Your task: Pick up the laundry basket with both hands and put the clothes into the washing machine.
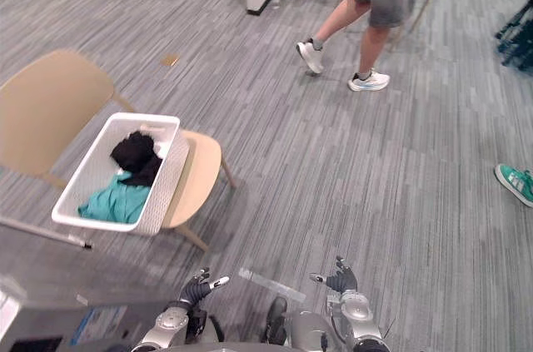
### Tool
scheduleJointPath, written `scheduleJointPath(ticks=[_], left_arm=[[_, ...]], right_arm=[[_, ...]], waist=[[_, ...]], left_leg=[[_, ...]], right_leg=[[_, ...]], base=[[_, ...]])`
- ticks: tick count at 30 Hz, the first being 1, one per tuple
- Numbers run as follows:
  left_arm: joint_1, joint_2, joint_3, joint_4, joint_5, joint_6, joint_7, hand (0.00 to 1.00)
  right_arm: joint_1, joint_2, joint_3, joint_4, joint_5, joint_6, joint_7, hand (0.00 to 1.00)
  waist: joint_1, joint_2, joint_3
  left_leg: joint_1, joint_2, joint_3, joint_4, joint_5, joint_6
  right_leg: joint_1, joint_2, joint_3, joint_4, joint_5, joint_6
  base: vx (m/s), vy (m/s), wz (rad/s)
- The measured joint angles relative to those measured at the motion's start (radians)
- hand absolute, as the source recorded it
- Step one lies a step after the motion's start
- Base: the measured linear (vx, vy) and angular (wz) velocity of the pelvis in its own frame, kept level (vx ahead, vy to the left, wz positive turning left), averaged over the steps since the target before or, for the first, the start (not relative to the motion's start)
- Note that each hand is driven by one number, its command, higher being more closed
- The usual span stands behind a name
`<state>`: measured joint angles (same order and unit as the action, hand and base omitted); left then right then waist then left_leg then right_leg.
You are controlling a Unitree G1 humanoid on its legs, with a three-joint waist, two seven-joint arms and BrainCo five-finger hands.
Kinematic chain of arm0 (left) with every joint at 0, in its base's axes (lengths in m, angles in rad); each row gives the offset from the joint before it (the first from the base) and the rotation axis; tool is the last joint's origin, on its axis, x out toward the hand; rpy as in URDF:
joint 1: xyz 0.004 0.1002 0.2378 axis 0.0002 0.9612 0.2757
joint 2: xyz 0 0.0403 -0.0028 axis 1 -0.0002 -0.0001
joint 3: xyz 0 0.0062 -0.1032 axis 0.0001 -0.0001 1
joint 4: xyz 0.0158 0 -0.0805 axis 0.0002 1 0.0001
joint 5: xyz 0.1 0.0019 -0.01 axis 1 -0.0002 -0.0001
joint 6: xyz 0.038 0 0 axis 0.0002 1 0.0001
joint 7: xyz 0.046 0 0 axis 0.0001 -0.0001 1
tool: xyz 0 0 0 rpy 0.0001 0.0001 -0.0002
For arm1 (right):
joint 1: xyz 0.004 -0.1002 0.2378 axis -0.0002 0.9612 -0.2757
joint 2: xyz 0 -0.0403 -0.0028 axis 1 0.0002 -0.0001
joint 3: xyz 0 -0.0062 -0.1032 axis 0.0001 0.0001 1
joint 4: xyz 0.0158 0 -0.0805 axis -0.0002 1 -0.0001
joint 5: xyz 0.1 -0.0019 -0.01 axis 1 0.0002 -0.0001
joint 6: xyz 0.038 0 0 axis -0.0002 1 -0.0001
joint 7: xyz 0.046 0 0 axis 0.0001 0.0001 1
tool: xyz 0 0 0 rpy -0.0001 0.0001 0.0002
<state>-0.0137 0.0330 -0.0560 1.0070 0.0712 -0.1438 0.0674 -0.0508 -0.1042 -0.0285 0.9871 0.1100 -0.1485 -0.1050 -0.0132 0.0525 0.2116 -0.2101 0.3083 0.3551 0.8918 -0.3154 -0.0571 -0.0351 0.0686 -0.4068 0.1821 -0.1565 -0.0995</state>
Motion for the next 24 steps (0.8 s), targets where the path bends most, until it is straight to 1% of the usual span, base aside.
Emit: scheduleJointPath(ticks=[1,2,3,4,5,6,7,8,9,10,11,12,13,14,15,16,17,18,19,20,21,22,23,24], left_arm=[[-0.006,-0.001,0.005,-0.010,-0.001,0.000,0.000,0.00],[-0.005,-0.003,0.006,-0.021,-0.001,-0.001,0.000,0.00],[-0.005,-0.005,0.006,-0.022,-0.001,-0.002,0.000,0.00],[-0.002,-0.006,0.006,-0.022,0.000,-0.002,0.000,0.00],[0.000,-0.005,0.006,-0.026,0.000,-0.006,0.000,0.00],[0.000,-0.003,0.007,-0.026,0.000,-0.008,0.000,0.00],[-0.002,0.000,0.007,-0.024,0.000,-0.008,0.000,0.00],[-0.001,-0.005,0.006,-0.023,-0.001,-0.009,0.000,0.00],[-0.001,-0.009,0.006,-0.021,-0.001,-0.009,0.000,0.00],[0.000,-0.007,0.003,-0.017,-0.001,-0.009,0.000,0.00],[0.001,-0.004,-0.001,-0.016,-0.001,-0.007,0.000,0.00],[-0.001,0.000,-0.024,-0.016,-0.001,-0.006,0.000,0.00],[-0.005,-0.001,-0.032,-0.017,-0.001,-0.006,0.000,0.00],[-0.008,-0.002,-0.032,-0.018,-0.001,-0.006,0.000,0.00],[-0.028,0.000,-0.027,-0.019,-0.001,-0.005,0.003,0.00],[-0.047,0.001,-0.027,-0.017,-0.001,-0.002,0.006,0.00],[-0.061,-0.001,-0.027,-0.017,-0.001,0.002,0.007,0.00],[-0.085,-0.005,-0.033,-0.014,-0.001,0.003,0.008,0.00],[-0.088,-0.007,-0.034,-0.016,0.001,0.002,0.007,0.00],[-0.086,-0.037,-0.015,-0.018,0.001,0.003,0.015,0.00],[-0.069,-0.045,-0.009,-0.025,0.000,0.000,0.022,0.00],[-0.058,-0.058,-0.013,-0.023,0.000,-0.006,0.026,0.00],[-0.051,-0.070,-0.012,-0.023,-0.001,-0.007,0.025,0.00],[-0.047,-0.073,-0.013,-0.023,-0.001,-0.007,0.025,0.00]], right_arm=[[0.000,0.001,-0.013,0.000,0.001,0.000,-0.001,0.00],[-0.001,-0.001,-0.014,-0.001,0.001,0.000,-0.002,0.00],[-0.002,-0.002,-0.014,-0.001,0.001,0.000,-0.002,0.00],[-0.001,-0.001,-0.013,-0.001,0.001,0.000,-0.003,0.00],[-0.001,0.004,-0.012,-0.002,-0.001,-0.001,-0.004,0.00],[-0.006,0.010,-0.010,-0.002,-0.004,-0.001,-0.003,0.00],[-0.014,0.020,-0.006,-0.001,-0.009,0.000,-0.002,0.00],[-0.018,0.020,-0.001,0.002,-0.016,0.000,0.001,0.00],[-0.019,0.021,0.000,0.002,-0.024,0.000,0.003,0.00],[-0.018,0.025,0.000,0.001,-0.034,0.000,0.005,0.00],[-0.014,0.027,0.000,0.001,-0.042,0.001,0.009,0.00],[0.000,0.026,-0.001,0.000,-0.043,0.000,0.014,0.00],[0.011,0.022,-0.001,0.000,-0.043,0.001,0.017,0.00],[0.016,0.020,-0.001,-0.001,-0.044,0.001,0.018,0.00],[0.020,0.019,-0.001,-0.012,-0.044,0.001,0.019,0.00],[0.022,0.017,-0.001,-0.034,-0.042,-0.001,0.018,0.00],[0.022,0.015,-0.002,-0.047,-0.042,-0.001,0.017,0.00],[0.033,0.011,-0.016,-0.084,-0.040,-0.002,0.012,0.00],[0.051,0.019,-0.015,-0.098,-0.039,-0.003,0.007,0.00],[0.057,-0.002,-0.014,-0.100,-0.036,-0.001,-0.002,0.00],[0.055,-0.004,-0.014,-0.107,-0.030,-0.002,-0.003,0.00],[0.046,-0.004,-0.009,-0.139,-0.020,-0.004,-0.004,0.00],[0.047,-0.003,-0.010,-0.158,-0.020,-0.011,-0.005,0.00],[0.047,-0.004,-0.010,-0.159,-0.020,-0.014,-0.005,0.00]], waist=[[0.003,0.004,0.008],[0.004,0.008,0.009],[0.005,0.010,0.008],[0.019,0.012,0.007],[0.033,0.009,0.007],[0.036,0.013,0.005],[0.035,0.000,0.013],[0.035,-0.004,0.016],[0.035,-0.004,0.016],[0.033,-0.016,0.019],[0.028,-0.028,0.019],[0.023,-0.036,0.018],[0.024,-0.035,0.018],[0.025,-0.030,0.014],[0.021,-0.019,0.011],[0.019,-0.010,0.012],[0.017,-0.006,0.013],[-0.002,-0.012,0.015],[0.000,-0.031,0.007],[0.033,0.011,0.002],[0.057,0.010,-0.004],[0.052,0.025,-0.018],[0.041,0.018,-0.014],[0.043,0.018,-0.014]], left_leg=[[-0.042,-0.040,0.005,-0.117,0.001,0.000],[-0.066,-0.080,0.004,-0.245,0.011,-0.012],[-0.071,-0.102,0.002,-0.322,0.024,-0.023],[-0.073,-0.139,-0.016,-0.427,0.082,0.017],[-0.064,-0.171,-0.059,-0.437,0.107,0.054],[-0.060,-0.189,-0.075,-0.437,0.110,0.066],[-0.033,-0.206,-0.079,-0.454,0.101,0.090],[0.001,-0.219,-0.074,-0.478,0.093,0.103],[0.031,-0.231,-0.080,-0.500,0.088,0.111],[0.086,-0.262,-0.100,-0.530,0.085,0.116],[0.122,-0.288,-0.130,-0.549,0.078,0.128],[0.167,-0.314,-0.191,-0.564,0.065,0.146],[0.194,-0.326,-0.256,-0.573,0.062,0.150],[0.206,-0.328,-0.310,-0.583,0.062,0.150],[0.217,-0.324,-0.428,-0.598,0.063,0.149],[0.210,-0.319,-0.531,-0.598,0.063,0.149],[0.203,-0.317,-0.581,-0.596,0.063,0.149],[0.177,-0.338,-0.679,-0.553,0.061,0.070],[0.177,-0.358,-0.699,-0.527,0.043,0.034],[0.166,-0.323,-0.707,-0.469,0.015,-0.020],[0.136,-0.305,-0.702,-0.455,0.021,-0.047],[0.093,-0.293,-0.705,-0.475,0.074,-0.110],[0.064,-0.286,-0.695,-0.506,0.090,-0.114],[0.052,-0.277,-0.672,-0.523,0.098,-0.118]], right_leg=[[0.044,-0.001,0.017,-0.048,0.010,0.015],[0.069,-0.003,0.024,-0.081,0.014,0.028],[0.078,-0.003,0.024,-0.097,0.014,0.033],[0.104,-0.002,0.037,-0.121,0.009,0.047],[0.120,-0.005,0.056,-0.118,-0.004,0.067],[0.129,-0.013,0.059,-0.110,-0.016,0.084],[0.129,-0.041,0.063,-0.058,-0.041,0.121],[0.097,-0.073,0.061,0.051,-0.060,0.152],[0.058,-0.105,0.055,0.186,-0.071,0.171],[-0.012,-0.172,0.052,0.430,-0.062,0.173],[-0.056,-0.210,0.052,0.579,-0.020,0.169],[-0.103,-0.248,0.058,0.728,-0.037,0.158],[-0.123,-0.251,0.057,0.772,-0.081,0.141],[-0.140,-0.240,0.059,0.772,-0.108,0.126],[-0.191,-0.189,0.086,0.708,-0.146,0.102],[-0.244,-0.130,0.177,0.616,-0.155,0.092],[-0.277,-0.099,0.250,0.563,-0.156,0.092],[-0.299,-0.071,0.420,0.348,-0.100,0.163],[-0.276,-0.103,0.468,0.195,-0.006,0.185],[-0.247,-0.095,0.399,0.215,0.042,0.123],[-0.248,-0.097,0.372,0.221,0.046,0.118],[-0.225,-0.119,0.291,0.217,0.036,0.109],[-0.184,-0.142,0.188,0.199,0.025,0.098],[-0.160,-0.146,0.153,0.191,0.023,0.096]], base=[[0.29,0.068,-0.32],[0.29,0.078,-0.20],[0.29,0.101,-0.18],[0.34,0.125,-0.31],[0.47,0.168,-0.30],[0.52,0.189,-0.16],[0.53,0.211,0.04],[0.42,0.197,0.12],[0.42,0.212,0.26],[0.34,0.164,0.47],[0.45,0.151,0.96],[0.48,0.062,1.33],[0.49,0.017,1.46],[0.50,-0.074,1.88],[0.46,-0.158,2.15],[0.44,-0.199,2.33],[0.49,-0.317,2.90],[0.41,-0.296,2.77],[0.51,-0.384,2.74],[0.34,-0.268,1.35],[0.36,-0.330,1.43],[0.31,-0.326,1.78],[0.28,-0.333,2.02],[0.27,-0.329,2.07]])
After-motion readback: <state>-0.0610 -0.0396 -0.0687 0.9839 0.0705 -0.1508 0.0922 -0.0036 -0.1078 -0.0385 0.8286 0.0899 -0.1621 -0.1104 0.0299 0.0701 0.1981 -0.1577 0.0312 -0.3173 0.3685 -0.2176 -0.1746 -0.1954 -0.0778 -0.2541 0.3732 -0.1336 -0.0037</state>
